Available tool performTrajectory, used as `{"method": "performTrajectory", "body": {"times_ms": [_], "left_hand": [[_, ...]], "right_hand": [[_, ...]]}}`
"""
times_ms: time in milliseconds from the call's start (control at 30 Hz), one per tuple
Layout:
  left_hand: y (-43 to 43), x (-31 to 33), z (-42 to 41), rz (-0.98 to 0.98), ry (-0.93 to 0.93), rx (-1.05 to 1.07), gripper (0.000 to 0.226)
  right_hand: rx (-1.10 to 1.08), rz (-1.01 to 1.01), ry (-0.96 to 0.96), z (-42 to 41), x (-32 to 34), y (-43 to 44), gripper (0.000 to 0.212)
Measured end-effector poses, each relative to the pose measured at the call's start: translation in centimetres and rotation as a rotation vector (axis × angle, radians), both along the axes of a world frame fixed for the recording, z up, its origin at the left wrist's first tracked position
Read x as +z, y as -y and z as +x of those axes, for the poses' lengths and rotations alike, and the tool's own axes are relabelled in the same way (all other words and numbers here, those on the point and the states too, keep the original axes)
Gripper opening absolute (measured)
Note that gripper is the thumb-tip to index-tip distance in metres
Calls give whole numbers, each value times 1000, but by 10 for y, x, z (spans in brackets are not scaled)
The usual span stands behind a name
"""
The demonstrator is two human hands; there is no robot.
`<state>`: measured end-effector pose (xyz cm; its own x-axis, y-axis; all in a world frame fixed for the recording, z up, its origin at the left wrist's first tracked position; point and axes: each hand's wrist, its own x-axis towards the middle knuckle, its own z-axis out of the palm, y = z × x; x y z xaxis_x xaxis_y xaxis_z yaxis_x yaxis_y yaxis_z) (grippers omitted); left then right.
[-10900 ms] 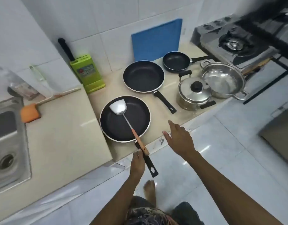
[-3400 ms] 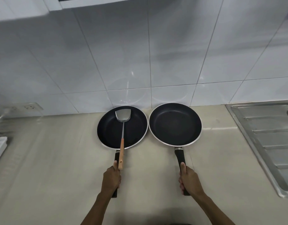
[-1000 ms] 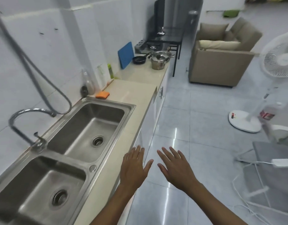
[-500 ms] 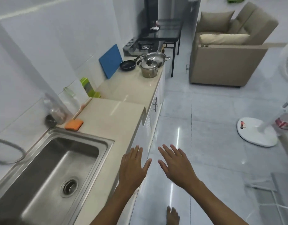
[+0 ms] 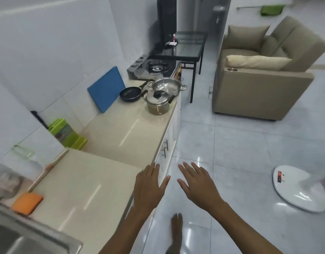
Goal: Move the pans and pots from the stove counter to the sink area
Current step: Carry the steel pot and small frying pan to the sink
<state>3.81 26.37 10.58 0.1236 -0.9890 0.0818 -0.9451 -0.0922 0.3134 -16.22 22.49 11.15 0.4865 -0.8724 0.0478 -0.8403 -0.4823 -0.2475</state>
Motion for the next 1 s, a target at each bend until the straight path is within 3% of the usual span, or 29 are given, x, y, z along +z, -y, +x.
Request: {"method": "performTrajectory", "body": {"times_ms": [433, 633, 833, 1000], "left_hand": [[361, 13, -14, -12, -11, 61, 70], [512, -2, -43, -44, 3, 130, 66], [642, -6, -86, 25, -136, 311, 67], [730, -17, -100, 161, -464, 494, 68]], "right_hand": [[-62, 53, 67, -14, 14, 354, 63], [32, 54, 53, -26, -7, 520, 60], [212, 48, 6, -40, -1, 684, 56], [363, 62, -86, -30, 9, 810, 57]]}}
